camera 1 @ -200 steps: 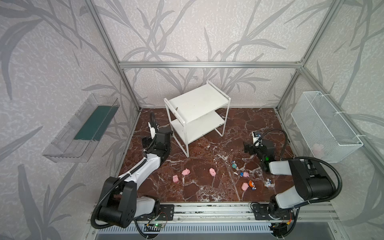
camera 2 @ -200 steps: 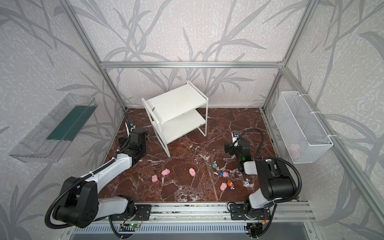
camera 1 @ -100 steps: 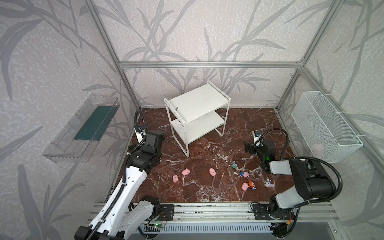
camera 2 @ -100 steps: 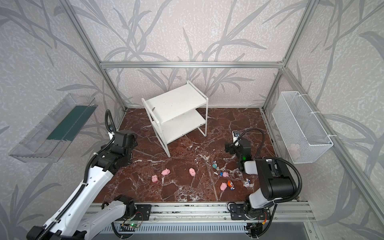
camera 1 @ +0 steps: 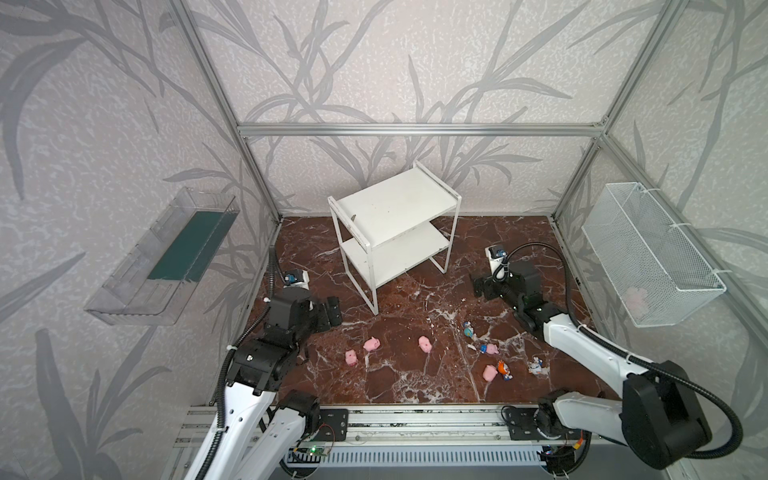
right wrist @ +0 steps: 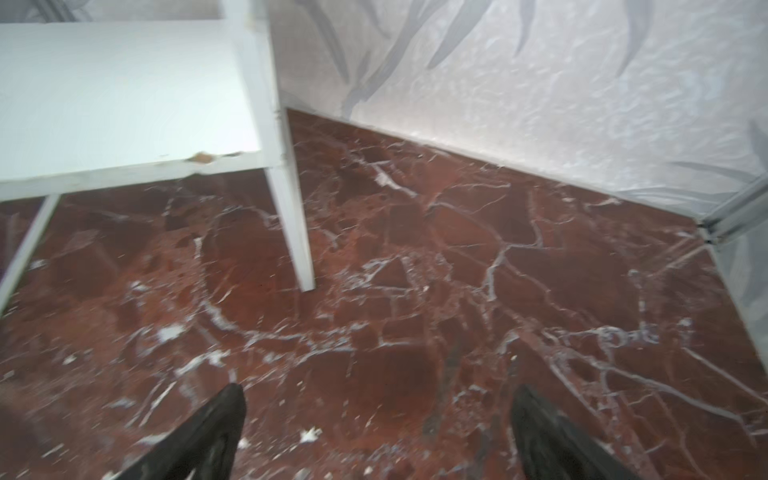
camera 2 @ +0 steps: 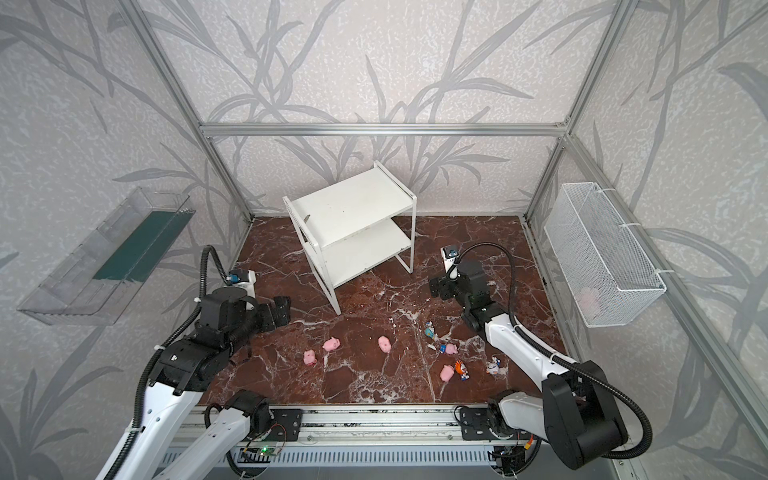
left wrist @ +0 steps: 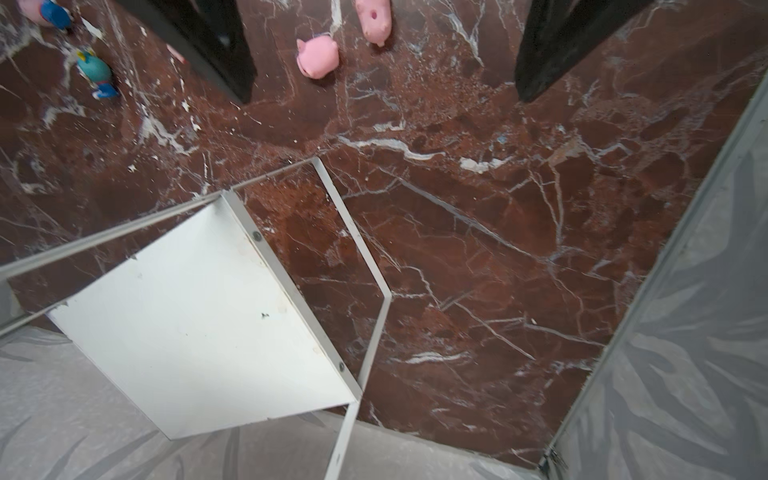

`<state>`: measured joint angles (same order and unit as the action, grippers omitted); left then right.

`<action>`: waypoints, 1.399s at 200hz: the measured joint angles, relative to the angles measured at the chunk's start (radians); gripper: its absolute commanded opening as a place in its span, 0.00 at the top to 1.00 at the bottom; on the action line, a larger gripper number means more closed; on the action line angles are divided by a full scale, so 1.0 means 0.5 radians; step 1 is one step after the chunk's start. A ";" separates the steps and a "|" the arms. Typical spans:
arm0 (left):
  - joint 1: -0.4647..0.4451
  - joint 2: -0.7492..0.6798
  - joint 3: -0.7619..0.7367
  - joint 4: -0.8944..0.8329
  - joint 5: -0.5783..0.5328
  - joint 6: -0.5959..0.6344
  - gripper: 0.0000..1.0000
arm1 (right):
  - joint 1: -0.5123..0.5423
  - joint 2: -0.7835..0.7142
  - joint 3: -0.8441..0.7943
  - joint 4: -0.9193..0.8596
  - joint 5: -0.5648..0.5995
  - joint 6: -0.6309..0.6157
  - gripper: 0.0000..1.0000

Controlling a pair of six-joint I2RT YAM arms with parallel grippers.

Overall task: Place and organize the plastic toys onto the shelf
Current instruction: 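Move the right gripper over the blue cat figurine while the left arm lifts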

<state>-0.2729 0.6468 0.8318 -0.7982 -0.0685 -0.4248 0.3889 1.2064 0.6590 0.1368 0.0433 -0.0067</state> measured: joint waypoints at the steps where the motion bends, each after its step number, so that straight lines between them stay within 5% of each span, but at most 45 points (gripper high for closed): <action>1: -0.001 -0.002 -0.002 0.000 0.004 -0.002 0.01 | 0.006 -0.003 0.002 -0.011 0.001 0.007 0.00; 61: -0.098 -0.023 -0.073 0.030 0.294 -0.042 0.01 | 0.251 -0.085 -0.014 -0.687 -0.087 0.490 0.14; 142: -0.360 0.068 -0.196 0.215 0.620 -0.025 0.01 | 0.248 0.131 -0.101 -0.882 -0.162 0.768 0.49; 223: -0.591 0.071 -0.196 0.253 0.573 -0.027 0.01 | 0.179 0.297 0.013 -0.975 -0.079 0.861 0.53; 280: -0.635 0.072 -0.204 0.269 0.537 -0.027 0.01 | 0.166 0.193 -0.025 -0.979 -0.104 0.851 0.47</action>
<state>-0.5903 0.6827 0.7300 -0.6636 0.2001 -0.4381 0.4721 1.3029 0.6464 -0.3527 -0.0086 0.4191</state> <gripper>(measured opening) 0.992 0.507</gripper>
